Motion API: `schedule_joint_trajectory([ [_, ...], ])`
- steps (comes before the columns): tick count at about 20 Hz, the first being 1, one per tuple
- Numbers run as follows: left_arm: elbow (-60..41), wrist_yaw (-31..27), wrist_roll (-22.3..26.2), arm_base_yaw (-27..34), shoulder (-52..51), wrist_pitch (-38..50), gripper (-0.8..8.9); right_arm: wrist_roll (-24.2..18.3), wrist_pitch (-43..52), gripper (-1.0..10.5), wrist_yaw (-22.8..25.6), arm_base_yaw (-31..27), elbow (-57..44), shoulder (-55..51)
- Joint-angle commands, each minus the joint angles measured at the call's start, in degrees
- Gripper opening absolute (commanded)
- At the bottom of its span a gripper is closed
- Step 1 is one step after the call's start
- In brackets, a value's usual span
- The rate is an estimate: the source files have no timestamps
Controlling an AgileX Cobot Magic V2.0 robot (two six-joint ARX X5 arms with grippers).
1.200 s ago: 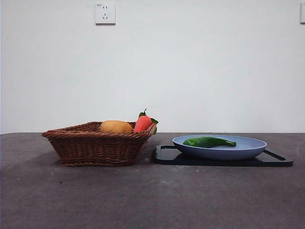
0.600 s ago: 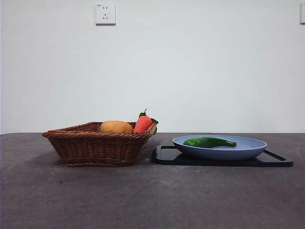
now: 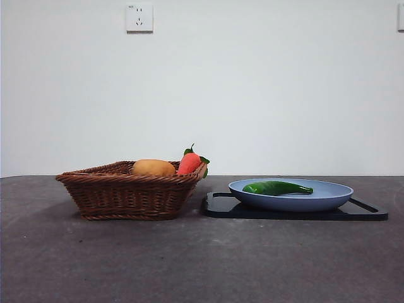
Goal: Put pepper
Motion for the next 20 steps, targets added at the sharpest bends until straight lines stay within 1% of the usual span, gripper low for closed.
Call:
schedule_joint_trajectory([
  [1, -0.6, -0.2, -0.5, 0.2, -0.2, 0.3, 0.08, -0.5, 0.3, 0.1, 0.0, 0.2, 1.0, 0.3],
  [7, -0.6, -0.2, -0.5, 0.2, -0.2, 0.3, 0.08, -0.5, 0.3, 0.1, 0.0, 0.2, 1.0, 0.3],
  [9, -0.6, -0.2, -0.5, 0.2, -0.2, 0.3, 0.08, -3.8, 1.4, 0.1, 0.3, 0.1, 1.0, 0.3],
  [10, -0.6, -0.2, -0.5, 0.2, -0.2, 0.3, 0.08, -5.6, 3.6, 0.1, 1.0, 0.0, 0.9, 0.1],
  [12, -0.6, -0.2, -0.5, 0.2, -0.2, 0.3, 0.08, -7.3, 10.8, 0.1, 2.1, -1.6, -0.9, -2.8],
  [13, -0.6, -0.2, -0.5, 0.2, -0.2, 0.3, 0.08, -6.7, 16.2, 0.1, 1.4, -2.7, -3.4, -5.4],
  [15, -0.6, -0.2, -0.5, 0.2, -0.2, 0.3, 0.08, -4.7, 26.3, 0.1, 1.7, -4.3, -9.8, -10.3],
  [17, -0.6, -0.2, -0.5, 0.2, -0.2, 0.3, 0.08, -4.3, 36.6, 0.1, 2.6, -6.0, -18.4, -15.9],
  [20, -0.6, -0.2, -0.5, 0.2, -0.2, 0.3, 0.08, -4.3, 47.9, 0.1, 8.7, -6.7, -31.6, -23.9],
])
